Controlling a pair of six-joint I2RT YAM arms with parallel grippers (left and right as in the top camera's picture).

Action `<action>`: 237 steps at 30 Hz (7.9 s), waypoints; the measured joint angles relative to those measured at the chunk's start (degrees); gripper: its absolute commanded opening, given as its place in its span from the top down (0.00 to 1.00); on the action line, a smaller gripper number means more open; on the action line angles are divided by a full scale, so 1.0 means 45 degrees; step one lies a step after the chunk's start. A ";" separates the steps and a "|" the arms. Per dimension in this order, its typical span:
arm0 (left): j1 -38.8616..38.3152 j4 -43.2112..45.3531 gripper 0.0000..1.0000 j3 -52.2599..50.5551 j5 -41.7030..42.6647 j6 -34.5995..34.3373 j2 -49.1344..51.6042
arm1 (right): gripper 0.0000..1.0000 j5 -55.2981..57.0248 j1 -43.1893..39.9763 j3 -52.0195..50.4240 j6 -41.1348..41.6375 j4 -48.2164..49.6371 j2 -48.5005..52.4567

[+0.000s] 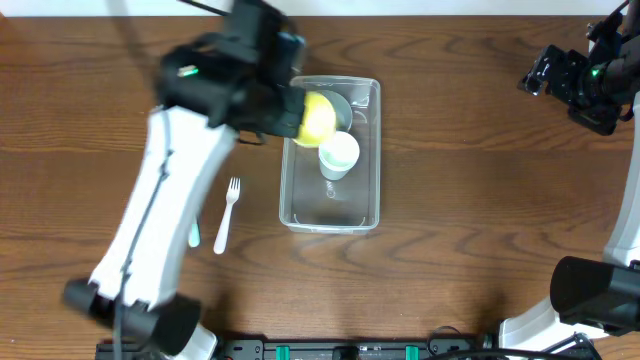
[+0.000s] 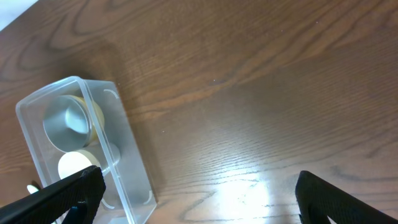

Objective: Pack container
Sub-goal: 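Carry the yellow cup and stack it onto the white cup, then move the left gripper down and grasp the mint-green spoon, then carry the spoon and lay it in the container, then move the left gripper to the white fork and grasp it, then carry the fork and lay it on the spoon in the container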

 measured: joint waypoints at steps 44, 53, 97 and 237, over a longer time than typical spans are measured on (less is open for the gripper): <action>0.1909 -0.3347 0.42 0.1001 -0.2506 -0.0053 -0.0049 | 0.01 0.0000 0.0000 0.0000 0.0000 0.0000 0.0000; 0.4167 -0.0845 0.43 -0.3716 -0.2045 -0.0544 0.0219 | 0.01 0.0005 0.0000 -0.0005 0.0000 0.0005 0.0000; 0.7334 0.7839 0.61 -1.1681 -0.1180 0.0340 0.1073 | 0.01 0.0000 0.0000 -0.0015 0.0000 -0.0005 0.0000; 0.3993 0.2749 0.94 -0.6241 -0.0491 0.2045 -0.1991 | 0.01 -0.0024 0.0000 -0.0024 0.0000 0.0000 0.0000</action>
